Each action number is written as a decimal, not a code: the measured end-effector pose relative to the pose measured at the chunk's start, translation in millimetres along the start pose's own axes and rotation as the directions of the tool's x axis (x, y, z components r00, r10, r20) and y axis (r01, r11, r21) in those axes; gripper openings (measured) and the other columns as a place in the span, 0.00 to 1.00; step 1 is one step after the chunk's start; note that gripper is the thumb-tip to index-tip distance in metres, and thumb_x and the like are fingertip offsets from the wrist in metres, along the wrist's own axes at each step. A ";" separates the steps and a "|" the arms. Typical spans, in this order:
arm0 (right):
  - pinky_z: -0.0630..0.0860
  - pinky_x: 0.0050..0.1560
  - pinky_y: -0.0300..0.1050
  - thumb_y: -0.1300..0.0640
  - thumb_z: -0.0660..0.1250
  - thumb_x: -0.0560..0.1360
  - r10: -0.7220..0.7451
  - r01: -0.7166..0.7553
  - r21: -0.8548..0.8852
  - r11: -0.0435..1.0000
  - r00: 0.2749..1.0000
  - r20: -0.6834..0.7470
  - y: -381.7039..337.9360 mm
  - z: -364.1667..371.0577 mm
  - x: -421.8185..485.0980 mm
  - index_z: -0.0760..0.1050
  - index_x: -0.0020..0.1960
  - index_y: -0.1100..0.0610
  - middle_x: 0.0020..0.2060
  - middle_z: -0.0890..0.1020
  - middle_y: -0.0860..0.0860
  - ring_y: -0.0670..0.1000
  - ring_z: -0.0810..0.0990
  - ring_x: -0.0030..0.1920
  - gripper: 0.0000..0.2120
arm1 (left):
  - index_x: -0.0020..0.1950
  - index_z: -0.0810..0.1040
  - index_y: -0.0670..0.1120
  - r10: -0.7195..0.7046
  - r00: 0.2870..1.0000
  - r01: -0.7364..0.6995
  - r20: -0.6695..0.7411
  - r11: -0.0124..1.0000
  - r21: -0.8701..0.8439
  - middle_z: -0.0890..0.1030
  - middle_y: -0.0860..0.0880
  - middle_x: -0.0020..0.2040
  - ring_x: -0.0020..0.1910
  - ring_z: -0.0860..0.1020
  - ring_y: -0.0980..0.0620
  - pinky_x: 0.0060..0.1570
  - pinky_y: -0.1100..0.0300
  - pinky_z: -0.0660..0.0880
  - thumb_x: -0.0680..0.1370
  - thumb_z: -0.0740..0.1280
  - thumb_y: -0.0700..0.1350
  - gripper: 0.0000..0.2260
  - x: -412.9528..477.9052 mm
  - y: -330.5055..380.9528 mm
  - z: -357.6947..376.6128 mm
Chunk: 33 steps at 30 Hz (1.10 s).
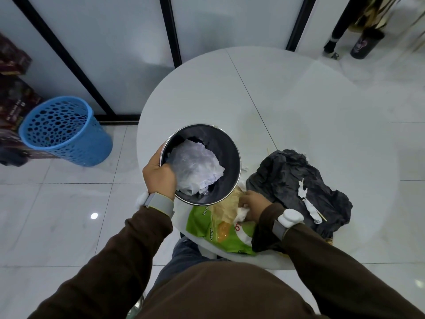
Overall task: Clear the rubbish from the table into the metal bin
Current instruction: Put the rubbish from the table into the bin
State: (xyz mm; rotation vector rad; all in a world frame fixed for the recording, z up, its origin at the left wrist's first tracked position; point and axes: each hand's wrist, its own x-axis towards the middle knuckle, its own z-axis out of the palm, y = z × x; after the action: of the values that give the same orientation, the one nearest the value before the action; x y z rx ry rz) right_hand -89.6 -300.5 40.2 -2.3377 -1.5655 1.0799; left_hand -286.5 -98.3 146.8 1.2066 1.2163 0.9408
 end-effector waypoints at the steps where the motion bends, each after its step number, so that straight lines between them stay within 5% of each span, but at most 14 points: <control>1: 0.74 0.48 0.45 0.53 0.82 0.61 0.013 -0.013 0.000 1.000 1.000 -0.016 -2.1 -7.7 -0.6 0.81 0.47 0.59 0.48 0.77 0.57 0.59 0.78 0.49 0.19 | 0.60 0.85 0.56 -0.005 1.000 0.005 0.001 1.000 -0.007 0.85 0.51 0.58 0.60 0.82 0.49 0.65 0.48 0.78 0.71 0.56 0.26 0.32 0.2 0.7 -0.4; 12: 0.66 0.44 0.45 0.28 0.72 0.64 0.209 -0.211 -0.067 0.975 0.977 -0.039 0.7 -29.3 -5.0 0.75 0.46 0.57 0.40 0.78 0.50 0.52 0.75 0.43 0.33 | 0.62 0.85 0.53 -0.006 1.000 0.006 0.006 1.000 0.002 0.85 0.51 0.59 0.61 0.82 0.49 0.66 0.48 0.77 0.72 0.56 0.27 0.31 2.3 1.9 -6.2; 16: 0.66 0.40 0.44 0.49 0.77 0.69 0.206 -0.171 0.151 0.974 0.944 -0.259 6.0 -29.9 -12.7 0.72 0.39 0.56 0.35 0.76 0.52 0.55 0.76 0.40 0.16 | 0.63 0.84 0.51 -0.004 1.000 0.004 -0.006 1.000 -0.009 0.85 0.49 0.60 0.62 0.81 0.48 0.66 0.48 0.77 0.73 0.56 0.26 0.30 2.1 5.7 -7.5; 21: 0.75 0.45 0.47 0.69 0.74 0.65 0.173 0.066 0.300 0.952 0.694 -0.699 -5.6 -48.9 -23.4 0.77 0.38 0.60 0.39 0.80 0.55 0.57 0.79 0.41 0.08 | 0.61 0.85 0.54 -0.017 1.000 0.017 -0.009 1.000 0.000 0.85 0.51 0.59 0.61 0.82 0.50 0.66 0.49 0.77 0.73 0.57 0.26 0.30 2.5 7.9 -7.0; 27: 0.70 0.43 0.33 0.66 0.78 0.68 0.008 0.328 0.137 0.935 0.367 -0.930 -68.8 -109.5 -20.0 0.71 0.36 0.61 0.42 0.73 0.56 0.50 0.73 0.40 0.15 | 0.62 0.85 0.53 -0.029 1.000 0.029 0.007 1.000 -0.009 0.86 0.52 0.58 0.59 0.82 0.52 0.65 0.49 0.78 0.75 0.58 0.27 0.28 1.2 13.4 -4.9; 30: 0.66 0.37 0.35 0.63 0.78 0.70 -0.085 0.402 0.035 0.915 0.278 -0.957 -104.8 -124.1 -11.5 0.69 0.35 0.62 0.37 0.70 0.55 0.49 0.67 0.36 0.17 | 0.57 0.86 0.57 -0.037 0.999 0.037 -0.007 0.999 -0.020 0.86 0.53 0.57 0.60 0.82 0.52 0.66 0.49 0.77 0.73 0.58 0.27 0.30 0.3 15.0 -4.5; 33: 0.65 0.36 0.38 0.63 0.78 0.70 -0.200 0.472 -0.042 0.881 0.289 -0.936 -130.0 -127.4 6.1 0.68 0.37 0.61 0.35 0.70 0.51 0.49 0.67 0.34 0.17 | 0.55 0.85 0.60 -0.032 0.999 0.032 -0.013 0.999 -0.004 0.86 0.54 0.58 0.60 0.82 0.52 0.67 0.49 0.77 0.73 0.58 0.26 0.31 0.8 15.6 -5.0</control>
State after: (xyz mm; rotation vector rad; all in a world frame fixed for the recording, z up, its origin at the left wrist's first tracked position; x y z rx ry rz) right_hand -107.8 -201.6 192.0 -1.6759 -1.1943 -0.2362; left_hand -290.1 -94.3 162.3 1.1764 1.2404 0.9276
